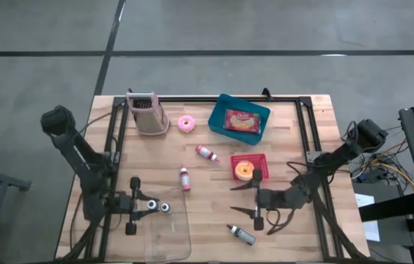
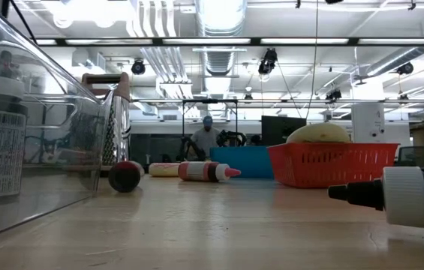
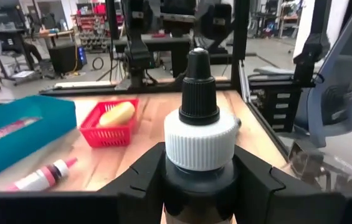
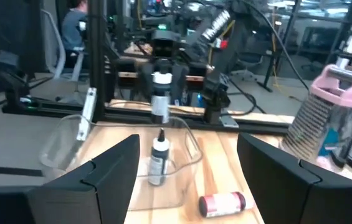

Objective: Pick & Place Food Item
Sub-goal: Put the top black food coloring bottle into the transparent bin

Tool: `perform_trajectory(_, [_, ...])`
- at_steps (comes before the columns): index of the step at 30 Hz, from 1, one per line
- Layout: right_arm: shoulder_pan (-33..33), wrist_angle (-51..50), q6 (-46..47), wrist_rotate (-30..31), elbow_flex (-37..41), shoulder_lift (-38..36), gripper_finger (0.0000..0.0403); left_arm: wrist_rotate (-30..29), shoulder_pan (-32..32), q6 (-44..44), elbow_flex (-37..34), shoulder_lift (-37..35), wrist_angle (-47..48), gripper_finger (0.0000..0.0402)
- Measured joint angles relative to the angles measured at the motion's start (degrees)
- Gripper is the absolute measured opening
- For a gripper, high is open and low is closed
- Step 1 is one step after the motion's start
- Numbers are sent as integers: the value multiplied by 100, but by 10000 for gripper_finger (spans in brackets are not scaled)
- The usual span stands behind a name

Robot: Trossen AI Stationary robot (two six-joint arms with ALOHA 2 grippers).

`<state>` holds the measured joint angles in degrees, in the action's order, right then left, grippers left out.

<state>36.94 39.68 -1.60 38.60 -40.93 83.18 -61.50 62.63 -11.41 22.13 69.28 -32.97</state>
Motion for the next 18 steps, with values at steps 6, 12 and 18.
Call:
perform_trajectory(6, [-1, -22, 146, 45, 0, 23, 264, -438, 263, -276, 343, 944, -389, 134])
perform_trajectory(12, [-6, -45, 228, 55, 0, 17, 264, -770, 470, -624, 638, 1645, -674, 134])
perform_trajectory(18, [-3, -126, 386, 52, 0, 17, 264, -1250, 590, -1614, 724, 2265, -680, 134])
